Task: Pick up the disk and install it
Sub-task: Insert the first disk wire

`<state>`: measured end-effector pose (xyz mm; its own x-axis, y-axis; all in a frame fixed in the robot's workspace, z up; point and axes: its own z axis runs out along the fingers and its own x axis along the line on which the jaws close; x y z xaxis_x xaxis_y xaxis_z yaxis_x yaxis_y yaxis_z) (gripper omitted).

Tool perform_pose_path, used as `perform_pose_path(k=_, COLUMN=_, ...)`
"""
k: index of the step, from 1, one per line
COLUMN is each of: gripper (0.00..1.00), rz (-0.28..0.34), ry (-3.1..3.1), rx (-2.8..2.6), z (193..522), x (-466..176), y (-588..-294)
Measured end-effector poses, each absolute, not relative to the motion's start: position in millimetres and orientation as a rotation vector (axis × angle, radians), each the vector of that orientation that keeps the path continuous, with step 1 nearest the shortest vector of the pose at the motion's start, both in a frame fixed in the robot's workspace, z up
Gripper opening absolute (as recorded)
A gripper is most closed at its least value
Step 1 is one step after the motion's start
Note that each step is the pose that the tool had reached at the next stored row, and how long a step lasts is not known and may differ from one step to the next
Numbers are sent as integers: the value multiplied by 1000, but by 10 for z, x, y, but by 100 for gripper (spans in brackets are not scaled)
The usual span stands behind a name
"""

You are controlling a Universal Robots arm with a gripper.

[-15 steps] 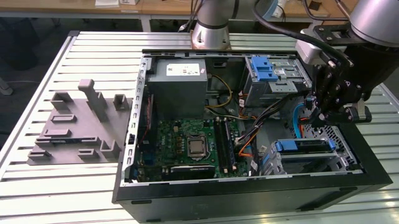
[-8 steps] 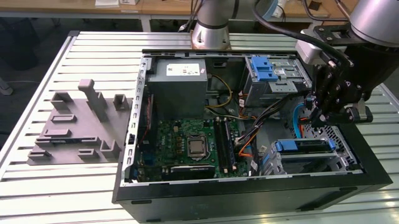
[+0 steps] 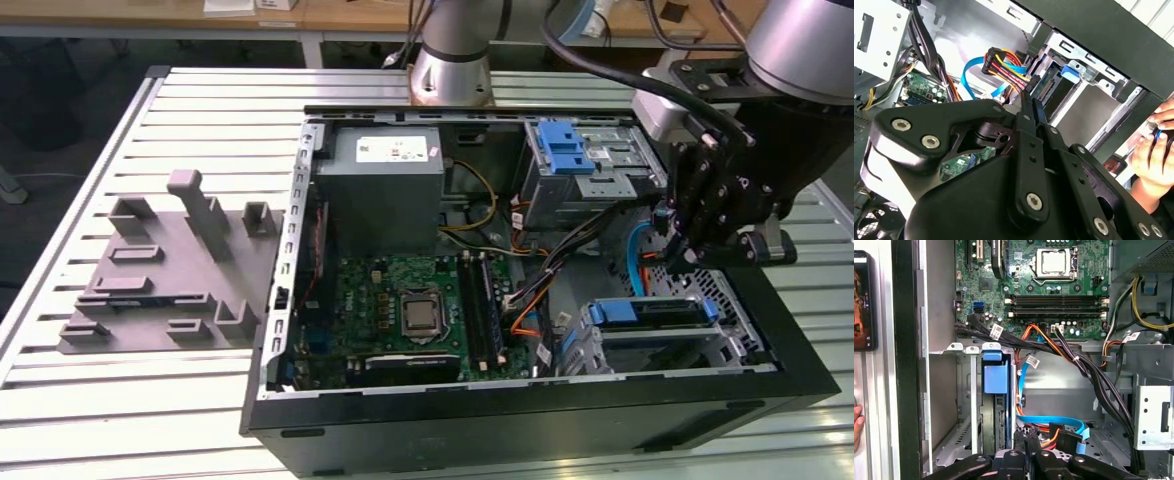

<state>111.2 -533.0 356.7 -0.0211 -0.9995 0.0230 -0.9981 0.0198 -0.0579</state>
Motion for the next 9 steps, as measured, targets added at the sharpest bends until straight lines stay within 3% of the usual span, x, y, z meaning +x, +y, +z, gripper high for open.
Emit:
perform_pose_path(k=6, gripper=18, rz=-95, ry=2228, rx=-2183, z=3564, x=1114, y=-5317)
perform_pose_path(k=7, gripper=25, rz=-96, ry=2228, rx=-2184, z=3564, x=1115, y=-5312)
perform_pose_path(k=9, gripper=25, rz=-97, ry=2229, rx=-2184, z=3565, x=1115, y=-5300)
